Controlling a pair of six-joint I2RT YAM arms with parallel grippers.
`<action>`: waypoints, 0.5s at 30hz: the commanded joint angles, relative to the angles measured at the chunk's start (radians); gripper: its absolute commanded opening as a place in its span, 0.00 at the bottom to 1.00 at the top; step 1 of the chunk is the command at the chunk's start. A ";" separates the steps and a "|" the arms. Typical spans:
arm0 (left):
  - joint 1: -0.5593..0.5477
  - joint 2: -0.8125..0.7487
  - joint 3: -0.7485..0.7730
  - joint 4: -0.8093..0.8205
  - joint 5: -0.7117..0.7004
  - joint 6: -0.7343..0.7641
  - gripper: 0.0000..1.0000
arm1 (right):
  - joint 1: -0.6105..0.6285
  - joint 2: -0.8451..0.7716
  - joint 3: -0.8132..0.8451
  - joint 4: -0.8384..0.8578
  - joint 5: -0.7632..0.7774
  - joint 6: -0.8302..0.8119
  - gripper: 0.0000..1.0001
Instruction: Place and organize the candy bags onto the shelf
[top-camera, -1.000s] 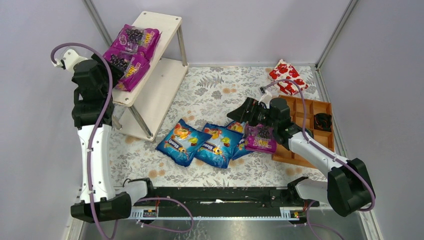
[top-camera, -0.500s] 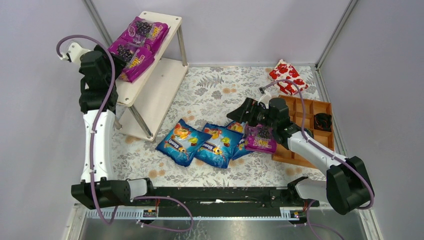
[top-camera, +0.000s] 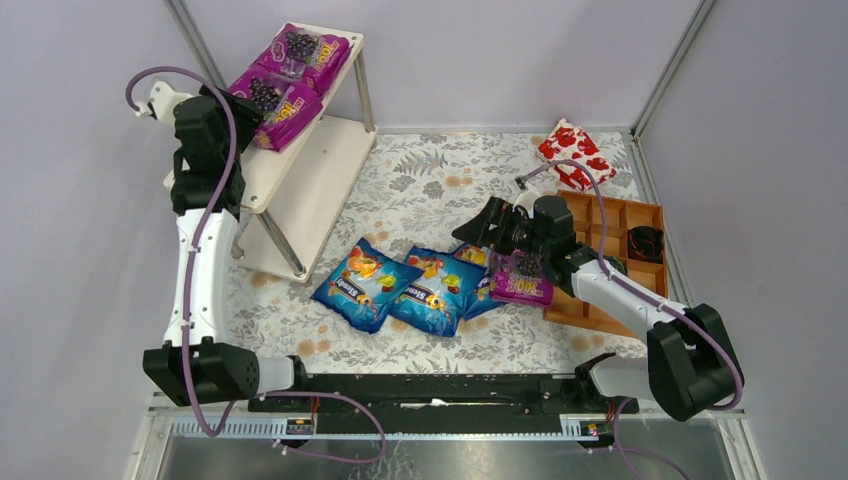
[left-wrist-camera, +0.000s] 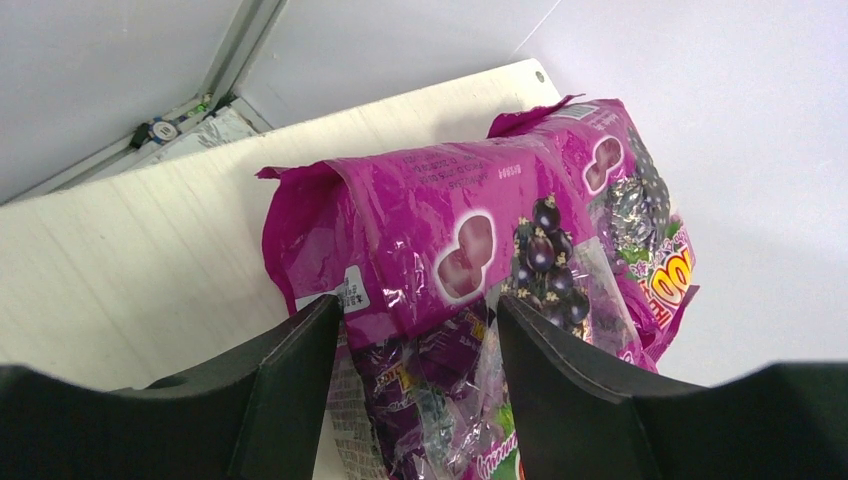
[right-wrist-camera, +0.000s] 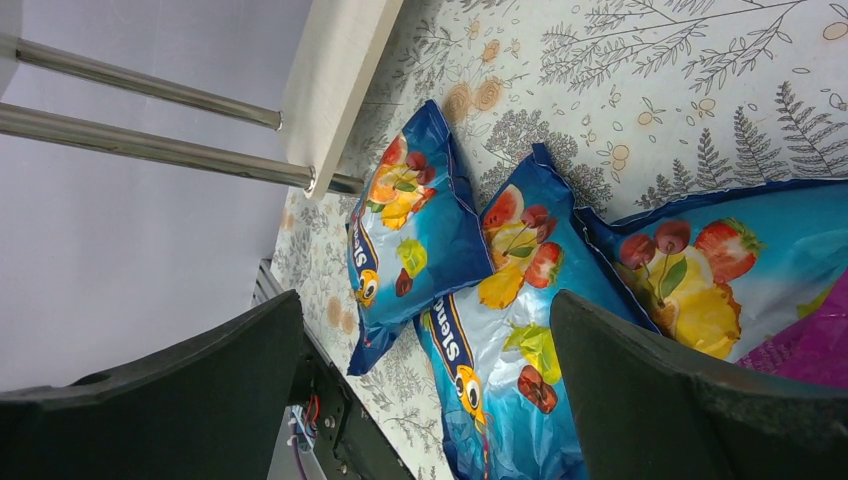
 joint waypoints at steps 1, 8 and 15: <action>-0.038 -0.026 -0.035 0.058 0.021 -0.041 0.69 | -0.003 0.006 0.028 0.043 -0.003 -0.016 1.00; -0.058 -0.117 -0.076 0.048 0.009 0.010 0.80 | -0.003 0.012 0.021 0.059 -0.012 -0.008 1.00; -0.068 -0.190 -0.111 0.052 0.085 0.076 0.84 | -0.003 0.028 0.008 0.088 -0.025 0.011 0.99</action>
